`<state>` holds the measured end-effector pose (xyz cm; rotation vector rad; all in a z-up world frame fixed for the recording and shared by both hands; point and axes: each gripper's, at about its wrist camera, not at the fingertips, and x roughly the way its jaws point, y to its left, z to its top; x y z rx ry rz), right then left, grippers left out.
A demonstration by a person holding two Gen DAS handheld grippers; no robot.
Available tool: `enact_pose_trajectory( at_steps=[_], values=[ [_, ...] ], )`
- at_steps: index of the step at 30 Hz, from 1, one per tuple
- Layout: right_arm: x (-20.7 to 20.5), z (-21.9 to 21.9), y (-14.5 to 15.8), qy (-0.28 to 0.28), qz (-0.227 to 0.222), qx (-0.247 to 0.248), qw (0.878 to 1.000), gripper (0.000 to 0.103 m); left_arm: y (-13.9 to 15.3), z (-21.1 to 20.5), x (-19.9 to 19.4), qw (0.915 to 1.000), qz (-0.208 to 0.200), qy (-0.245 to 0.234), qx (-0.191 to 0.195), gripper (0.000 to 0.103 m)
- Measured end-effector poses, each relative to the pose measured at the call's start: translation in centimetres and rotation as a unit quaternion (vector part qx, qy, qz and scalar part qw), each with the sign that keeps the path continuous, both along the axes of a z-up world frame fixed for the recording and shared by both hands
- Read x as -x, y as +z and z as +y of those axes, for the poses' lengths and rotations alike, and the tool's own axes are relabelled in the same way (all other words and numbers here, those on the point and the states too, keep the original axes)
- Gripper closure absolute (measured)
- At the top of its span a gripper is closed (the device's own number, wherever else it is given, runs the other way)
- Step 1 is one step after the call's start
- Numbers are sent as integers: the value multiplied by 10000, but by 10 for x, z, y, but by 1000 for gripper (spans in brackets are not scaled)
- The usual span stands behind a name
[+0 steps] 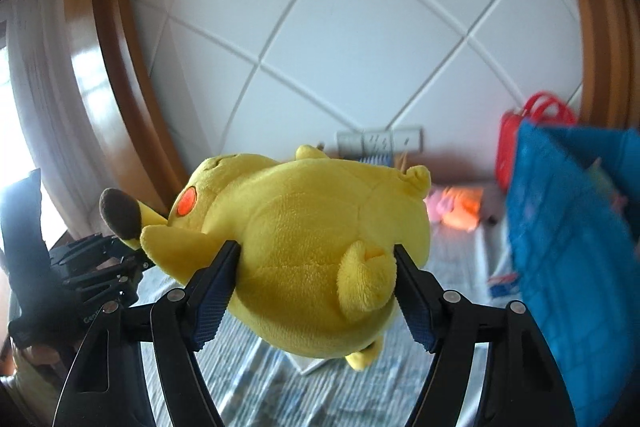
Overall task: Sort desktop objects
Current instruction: 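Carry the Pikachu plush into the blue crate and open both tools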
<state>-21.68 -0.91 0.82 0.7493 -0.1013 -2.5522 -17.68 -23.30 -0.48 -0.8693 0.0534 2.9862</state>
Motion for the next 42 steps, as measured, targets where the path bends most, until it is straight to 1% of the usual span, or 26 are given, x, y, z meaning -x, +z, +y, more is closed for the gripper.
enact_pose_trajectory(
  at_steps=[5, 8, 12, 15, 17, 19, 20, 23, 25, 29, 30, 32, 34, 38, 40, 42],
  values=[
    [-10, 36, 52, -315, 535, -57, 9981, 30, 50, 41, 12, 9987, 372, -335, 9, 75],
    [-9, 70, 82, -537, 806, -93, 9953, 30, 78, 74, 24, 9968, 614, -509, -34, 75],
    [2, 128, 123, -771, 1179, -270, 9897, 30, 110, 134, 49, 9930, 953, -698, -83, 75],
    [19, 177, 147, -853, 1379, -409, 9859, 30, 127, 186, 74, 9902, 1134, -804, -137, 75],
    [37, 213, 160, -868, 1465, -492, 9842, 30, 135, 228, 95, 9886, 1238, -848, -150, 75],
    [62, 257, 170, -854, 1491, -580, 9834, 30, 137, 266, 116, 9883, 1225, -886, -193, 75],
    [72, 272, 172, -856, 1461, -590, 9838, 30, 138, 285, 129, 9886, 1188, -902, -220, 75],
    [114, 326, 173, -884, 1215, -659, 9865, 30, 130, 338, 173, 9912, 886, -931, -303, 75],
    [140, 357, 168, -948, 1010, -743, 9876, 30, 120, 370, 198, 9927, 598, -1007, -272, 75],
    [189, 410, 143, -1135, 497, -747, 9895, 30, 94, 426, 240, 9939, 33, -1098, -103, 75],
    [197, 416, 136, -1152, 397, -752, 9897, 30, 85, 436, 249, 9939, -104, -1093, -43, 75],
    [219, 430, 117, -1154, 104, -759, 9904, 33, 69, 451, 260, 9935, -331, -1088, 64, 75],
    [236, 439, 96, -1113, -225, -749, 9907, 33, 51, 462, 275, 9921, -648, -1053, 194, 75],
    [267, 456, 53, -1039, -890, -629, 9886, 34, 9, 477, 301, 9845, -1370, -1004, 448, 74],
    [280, 461, 34, -1022, -1168, -603, 9860, 34, -6, 482, 310, 9812, -1580, -1012, 454, 74],
    [285, 461, 22, -1036, -1304, -563, 9844, 34, -13, 489, 315, 9804, -1611, -988, 550, 68]
  ],
)
